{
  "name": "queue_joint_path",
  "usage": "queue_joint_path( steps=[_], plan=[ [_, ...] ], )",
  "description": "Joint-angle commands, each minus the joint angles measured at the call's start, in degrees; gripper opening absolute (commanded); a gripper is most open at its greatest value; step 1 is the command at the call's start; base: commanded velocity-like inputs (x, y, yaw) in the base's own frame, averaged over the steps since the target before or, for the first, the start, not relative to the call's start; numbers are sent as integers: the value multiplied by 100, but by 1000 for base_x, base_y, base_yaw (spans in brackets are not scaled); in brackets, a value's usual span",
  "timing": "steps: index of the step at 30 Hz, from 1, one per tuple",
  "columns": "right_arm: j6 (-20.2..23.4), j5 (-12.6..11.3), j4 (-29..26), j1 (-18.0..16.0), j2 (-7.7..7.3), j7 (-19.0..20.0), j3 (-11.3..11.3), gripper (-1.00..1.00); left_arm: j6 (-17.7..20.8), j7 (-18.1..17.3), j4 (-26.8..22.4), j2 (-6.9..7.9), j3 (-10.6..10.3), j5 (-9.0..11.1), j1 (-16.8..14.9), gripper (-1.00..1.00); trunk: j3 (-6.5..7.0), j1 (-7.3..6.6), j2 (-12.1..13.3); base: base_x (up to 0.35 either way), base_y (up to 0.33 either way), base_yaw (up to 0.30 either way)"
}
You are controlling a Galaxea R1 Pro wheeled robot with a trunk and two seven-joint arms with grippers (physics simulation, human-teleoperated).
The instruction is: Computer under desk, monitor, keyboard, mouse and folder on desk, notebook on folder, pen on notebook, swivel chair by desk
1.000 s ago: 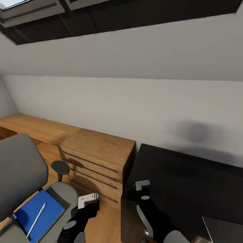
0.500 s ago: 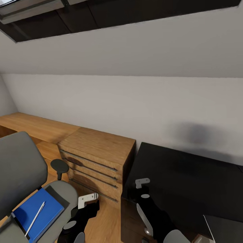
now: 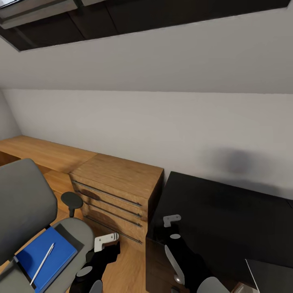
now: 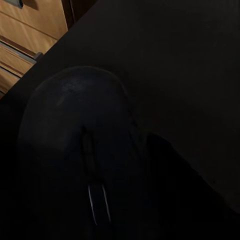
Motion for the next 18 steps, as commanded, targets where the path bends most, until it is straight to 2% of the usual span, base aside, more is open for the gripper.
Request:
queue_joint_path(
  steps=[1,9,18],
  plan=[
    [36,-80,172,-2,-5,-55,26,-100,11,55,-8,2,-8,57,-4,100,-7,1,-3,0,0,0],
    [36,-81,141,-4,-5,-55,26,-100,13,55,-8,2,-8,57,-5,100,-7,1,-3,0,0,0],
    [36,-78,138,-2,-5,-58,26,-100,13,55,-8,2,-8,57,-5,100,155,-197,358,0,0,0]
  ],
)
